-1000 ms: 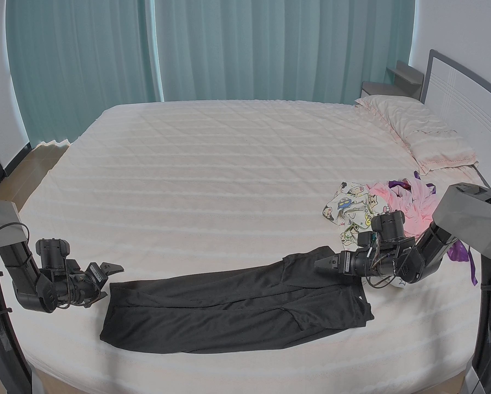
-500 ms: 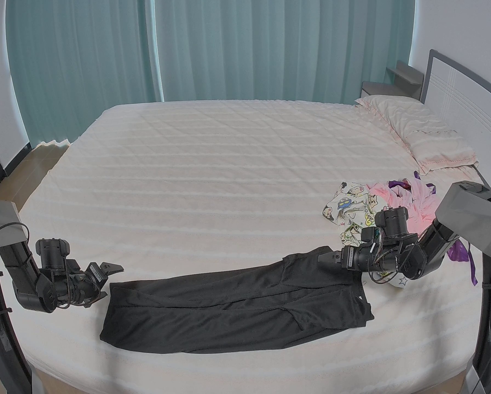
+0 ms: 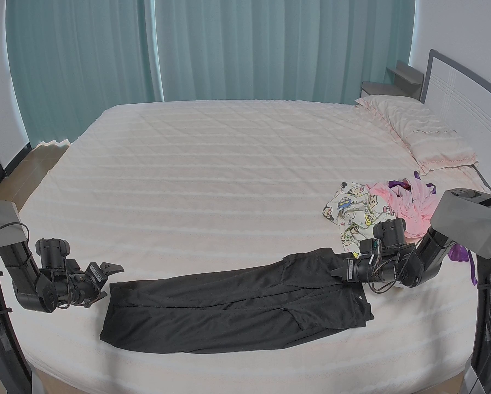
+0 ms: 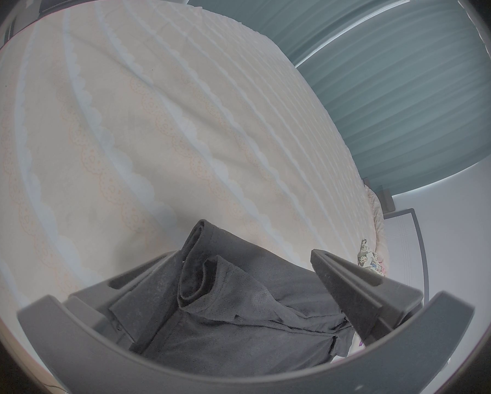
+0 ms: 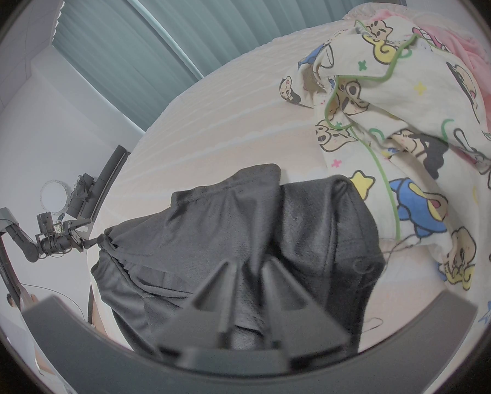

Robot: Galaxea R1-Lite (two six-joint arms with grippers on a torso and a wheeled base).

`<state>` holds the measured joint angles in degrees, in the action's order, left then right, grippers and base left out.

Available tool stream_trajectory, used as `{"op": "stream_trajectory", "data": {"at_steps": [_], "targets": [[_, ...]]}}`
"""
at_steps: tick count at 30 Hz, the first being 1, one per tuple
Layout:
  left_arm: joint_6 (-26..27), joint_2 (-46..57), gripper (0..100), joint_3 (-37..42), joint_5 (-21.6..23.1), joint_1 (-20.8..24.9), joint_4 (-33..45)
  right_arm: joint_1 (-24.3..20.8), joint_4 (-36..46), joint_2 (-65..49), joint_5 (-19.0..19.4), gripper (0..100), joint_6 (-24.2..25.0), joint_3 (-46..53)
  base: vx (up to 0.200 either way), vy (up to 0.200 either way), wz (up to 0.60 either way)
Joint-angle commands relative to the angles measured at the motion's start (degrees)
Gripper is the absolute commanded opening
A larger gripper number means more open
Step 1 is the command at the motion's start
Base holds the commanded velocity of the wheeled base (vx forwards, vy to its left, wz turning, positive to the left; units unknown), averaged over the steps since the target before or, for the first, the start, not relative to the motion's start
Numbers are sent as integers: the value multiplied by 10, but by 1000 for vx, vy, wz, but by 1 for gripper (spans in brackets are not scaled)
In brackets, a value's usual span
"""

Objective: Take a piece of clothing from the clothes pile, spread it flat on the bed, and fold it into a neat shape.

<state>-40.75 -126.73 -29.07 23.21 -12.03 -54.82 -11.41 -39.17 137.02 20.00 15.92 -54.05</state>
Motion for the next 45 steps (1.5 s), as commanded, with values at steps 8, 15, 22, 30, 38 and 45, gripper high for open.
{"op": "stream_trajectory", "data": {"at_steps": [8,15,22,30,38,45], "targets": [[1,-1,100,1,0,1,0,32,0,-25,0,0,-11,32,0,0,0],[1,-1,100,1,0,1,0,30,1,-25,2,0,-19,40,0,0,0],[1,-1,100,1,0,1,0,27,-2,-36,1,100,-15,32,0,0,0],[1,-1,100,2,0,1,0,-8,-5,-74,-7,100,9,-9,0,0,0],[1,-1,100,2,-1,1,0,-96,1,-3,-82,100,63,-86,0,0,0],[1,-2,100,6,-3,2,-9,-125,6,53,-135,100,62,-137,0,0,0]]}}
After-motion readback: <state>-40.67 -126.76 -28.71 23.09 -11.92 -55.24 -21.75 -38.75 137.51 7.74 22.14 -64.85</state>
